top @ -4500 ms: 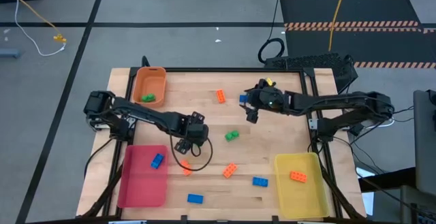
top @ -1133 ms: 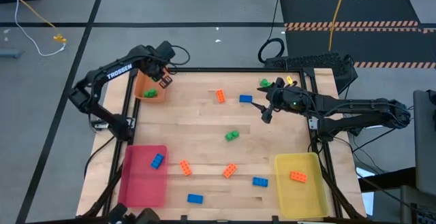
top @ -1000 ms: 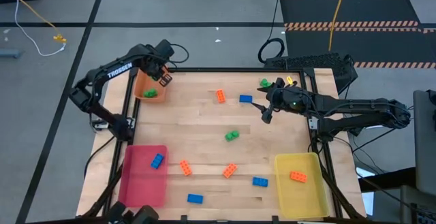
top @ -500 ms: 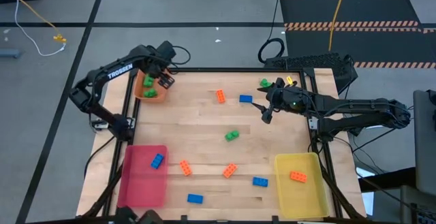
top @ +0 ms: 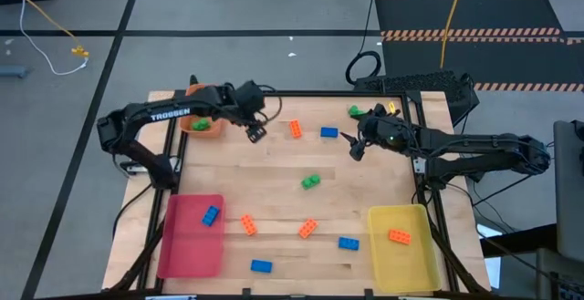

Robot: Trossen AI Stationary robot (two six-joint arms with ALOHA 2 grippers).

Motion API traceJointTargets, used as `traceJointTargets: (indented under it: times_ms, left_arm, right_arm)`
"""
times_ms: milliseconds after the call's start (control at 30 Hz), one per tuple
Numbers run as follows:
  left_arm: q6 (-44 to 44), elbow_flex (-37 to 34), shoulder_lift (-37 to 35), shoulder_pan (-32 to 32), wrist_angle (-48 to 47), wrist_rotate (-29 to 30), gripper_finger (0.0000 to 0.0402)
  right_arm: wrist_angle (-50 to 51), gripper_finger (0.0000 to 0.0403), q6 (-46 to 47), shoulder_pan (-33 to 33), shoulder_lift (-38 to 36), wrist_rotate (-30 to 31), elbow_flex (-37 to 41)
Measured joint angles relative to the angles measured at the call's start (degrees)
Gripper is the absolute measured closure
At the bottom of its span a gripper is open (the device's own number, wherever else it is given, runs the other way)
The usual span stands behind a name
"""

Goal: Sort & place blocks by color
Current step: Put the game piece into the orange bin

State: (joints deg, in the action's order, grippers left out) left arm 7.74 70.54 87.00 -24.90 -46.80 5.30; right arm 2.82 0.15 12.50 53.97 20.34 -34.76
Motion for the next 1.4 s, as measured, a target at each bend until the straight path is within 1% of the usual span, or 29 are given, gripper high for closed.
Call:
traceJointTargets:
  times_ms: [133, 200, 267, 367, 433, 500, 600, 700, 800, 900, 1000, 1233, 1400]
  left_arm:
    - [1.45, 0.00, 0.00, 5.08, 5.61, -0.37, 0.0182]
    - [1.45, -0.23, 0.00, 7.27, 10.41, -0.39, 0.0190]
    - [1.20, -1.58, -0.02, 8.96, 18.07, -0.37, 0.0198]
    - [1.17, -5.31, -0.02, 10.31, 31.89, -0.95, 0.0209]
    - [1.18, -8.43, -0.02, 10.46, 40.83, -2.72, 0.0216]
    - [1.68, -12.11, -0.02, 10.29, 49.00, -4.82, 0.0222]
    - [2.89, -17.85, -0.02, 9.77, 60.32, -8.01, 0.0229]
    - [4.50, -22.90, -0.02, 8.86, 71.50, -10.29, 0.0235]
    - [5.47, -26.67, -0.02, 8.10, 79.72, -11.17, 0.0235]
    - [5.46, -28.81, -0.02, 7.47, 83.59, -11.44, 0.0233]
    - [4.87, -29.49, -0.02, 7.08, 84.17, -11.42, 0.0232]
    - [1.56, -29.59, -0.02, 7.71, 78.46, -11.49, 0.0231]
    - [-1.32, -29.59, -0.02, 7.95, 73.33, -11.49, 0.0231]
  right_arm:
    - [-4.63, 0.0096, 1.32, 0.36, 0.01, -2.70, 1.90]
    - [-6.62, 0.0096, 0.63, 0.36, -0.01, -4.04, 2.43]
    - [-9.31, 0.0096, -0.69, 0.36, -0.01, -4.20, 3.36]
    - [-16.08, 0.0096, -3.16, 0.36, -0.01, -4.27, 5.66]
    - [-20.55, 0.0096, -2.81, 0.36, -0.01, -4.16, 7.48]
    - [-23.56, 0.0096, -0.47, 0.36, -0.01, -4.07, 8.99]
    - [-22.05, 0.0096, 2.44, 1.03, 0.01, -4.05, 9.35]
    - [-14.84, 0.0096, 3.58, 2.00, 0.73, -2.84, 6.83]
    - [-7.08, 0.0096, 3.71, 3.76, 2.37, -1.13, 3.03]
    - [-1.22, 0.0096, 3.75, 5.74, 5.20, -0.92, -1.07]
    - [4.48, 0.0096, 4.12, 7.94, 8.93, -0.95, -5.24]
    - [19.82, 0.0096, 6.18, 14.56, 19.86, -0.92, -14.30]
    - [24.47, 0.0096, 4.60, 18.01, 26.22, -0.92, -19.98]
